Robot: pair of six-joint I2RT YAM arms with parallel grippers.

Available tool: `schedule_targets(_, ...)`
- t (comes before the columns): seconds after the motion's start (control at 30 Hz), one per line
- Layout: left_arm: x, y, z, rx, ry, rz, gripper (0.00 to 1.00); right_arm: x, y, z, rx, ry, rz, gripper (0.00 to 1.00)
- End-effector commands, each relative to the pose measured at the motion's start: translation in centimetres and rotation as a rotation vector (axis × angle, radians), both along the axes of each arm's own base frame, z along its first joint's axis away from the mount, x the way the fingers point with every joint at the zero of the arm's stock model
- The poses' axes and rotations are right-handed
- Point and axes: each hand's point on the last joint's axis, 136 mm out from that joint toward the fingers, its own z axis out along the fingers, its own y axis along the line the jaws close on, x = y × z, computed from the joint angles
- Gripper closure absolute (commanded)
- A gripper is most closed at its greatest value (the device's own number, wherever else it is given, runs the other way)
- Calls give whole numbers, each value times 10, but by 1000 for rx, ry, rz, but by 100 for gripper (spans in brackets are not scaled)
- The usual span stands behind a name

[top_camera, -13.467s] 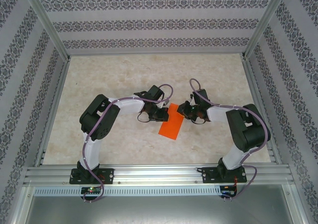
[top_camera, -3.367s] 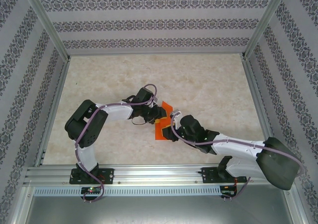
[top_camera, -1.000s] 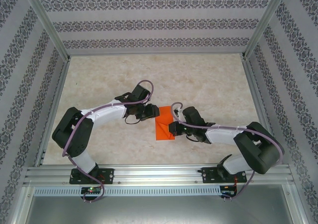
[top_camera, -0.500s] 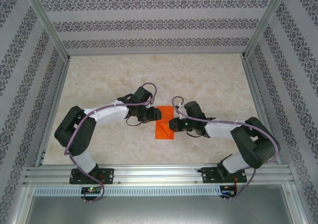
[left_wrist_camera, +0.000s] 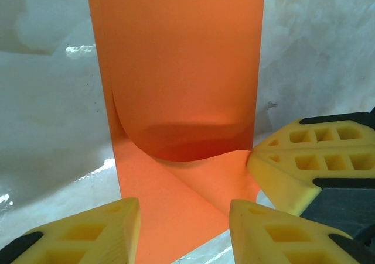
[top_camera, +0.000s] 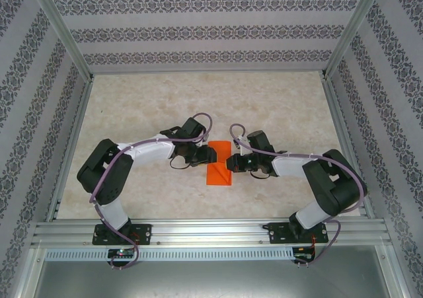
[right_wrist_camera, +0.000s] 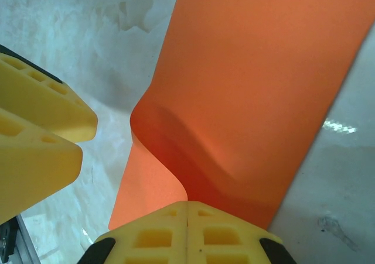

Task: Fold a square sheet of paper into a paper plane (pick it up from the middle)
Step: Fold the triangle a second time at the center of the table.

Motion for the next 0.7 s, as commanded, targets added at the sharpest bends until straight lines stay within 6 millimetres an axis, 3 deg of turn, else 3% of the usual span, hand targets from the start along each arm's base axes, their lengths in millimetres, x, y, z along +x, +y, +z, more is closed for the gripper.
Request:
schedule_targets(0.0,-3,-12,8,-19,-17,-53,55,6,3,6,16,-24,36,98)
schedule_targets(0.67,-8,-23,3,-5,-6,-95,55,18,2,-2,17,4,56,97)
